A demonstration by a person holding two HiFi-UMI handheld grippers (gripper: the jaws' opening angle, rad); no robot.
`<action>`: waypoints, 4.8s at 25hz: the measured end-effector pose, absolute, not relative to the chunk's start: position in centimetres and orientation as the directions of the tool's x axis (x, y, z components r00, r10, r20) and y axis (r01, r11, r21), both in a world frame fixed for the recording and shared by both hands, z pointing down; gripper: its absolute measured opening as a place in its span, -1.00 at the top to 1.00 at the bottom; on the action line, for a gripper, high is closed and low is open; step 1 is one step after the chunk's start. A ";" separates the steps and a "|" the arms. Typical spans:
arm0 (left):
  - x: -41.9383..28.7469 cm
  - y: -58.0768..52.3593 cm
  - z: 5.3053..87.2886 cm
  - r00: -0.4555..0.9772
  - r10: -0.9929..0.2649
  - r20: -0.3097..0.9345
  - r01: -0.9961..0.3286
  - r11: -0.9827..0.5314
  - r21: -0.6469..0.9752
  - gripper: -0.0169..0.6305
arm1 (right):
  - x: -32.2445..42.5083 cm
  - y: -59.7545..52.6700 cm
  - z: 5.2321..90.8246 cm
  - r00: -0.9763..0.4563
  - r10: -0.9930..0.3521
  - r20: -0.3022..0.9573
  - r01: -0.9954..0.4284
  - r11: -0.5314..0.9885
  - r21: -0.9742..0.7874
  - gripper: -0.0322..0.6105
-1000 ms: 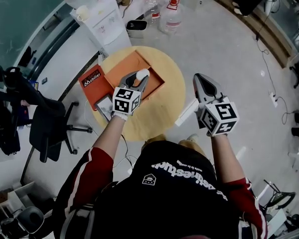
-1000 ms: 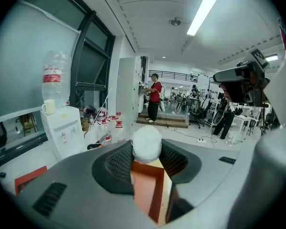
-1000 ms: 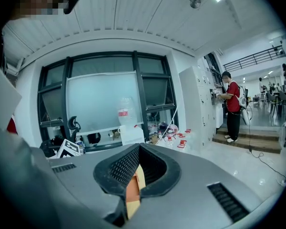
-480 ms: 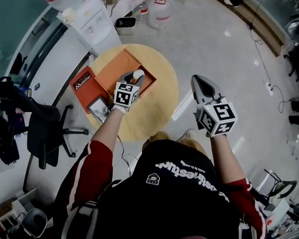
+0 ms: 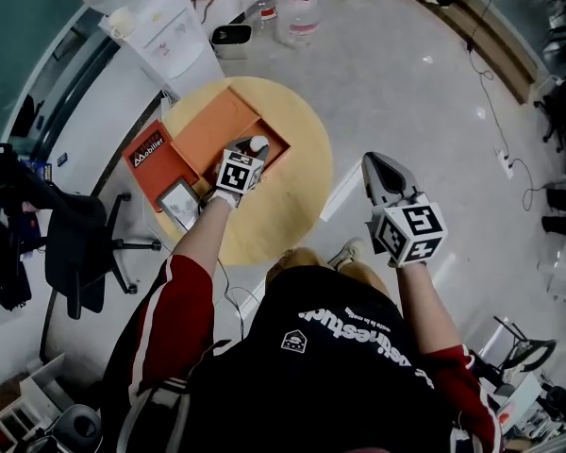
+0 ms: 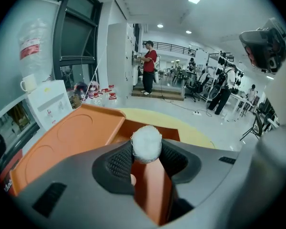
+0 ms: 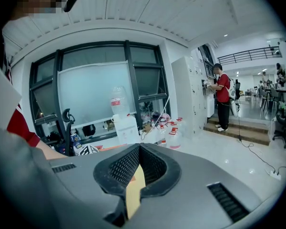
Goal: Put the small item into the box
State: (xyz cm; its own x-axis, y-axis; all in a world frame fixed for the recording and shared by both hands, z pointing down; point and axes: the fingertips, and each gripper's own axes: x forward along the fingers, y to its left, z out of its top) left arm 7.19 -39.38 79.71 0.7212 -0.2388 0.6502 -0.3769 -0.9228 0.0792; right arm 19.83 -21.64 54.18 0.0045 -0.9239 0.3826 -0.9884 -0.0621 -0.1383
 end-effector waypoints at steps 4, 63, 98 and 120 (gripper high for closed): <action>7.5 -39.5 80.9 0.710 -0.219 0.669 -0.370 -0.925 0.090 0.41 | 20.1 -21.0 54.8 0.017 -0.917 0.398 -0.986 -0.081 -0.144 0.81; 5.9 -37.7 76.8 0.746 -0.174 0.642 -0.359 -0.918 0.169 0.30 | 17.4 -19.9 53.2 -0.006 -0.939 0.343 -0.986 -0.051 -0.157 0.81; -0.3 -32.1 60.6 0.864 -0.341 0.371 -0.449 -0.855 0.260 0.42 | 12.6 -26.9 45.5 -0.273 -0.935 0.228 -0.956 0.236 -0.174 0.81; -0.8 -28.8 44.0 0.808 -0.577 0.124 -0.590 -0.794 0.149 0.47 | 14.9 -28.6 39.4 -0.449 -0.881 0.151 -0.886 0.417 -0.200 0.81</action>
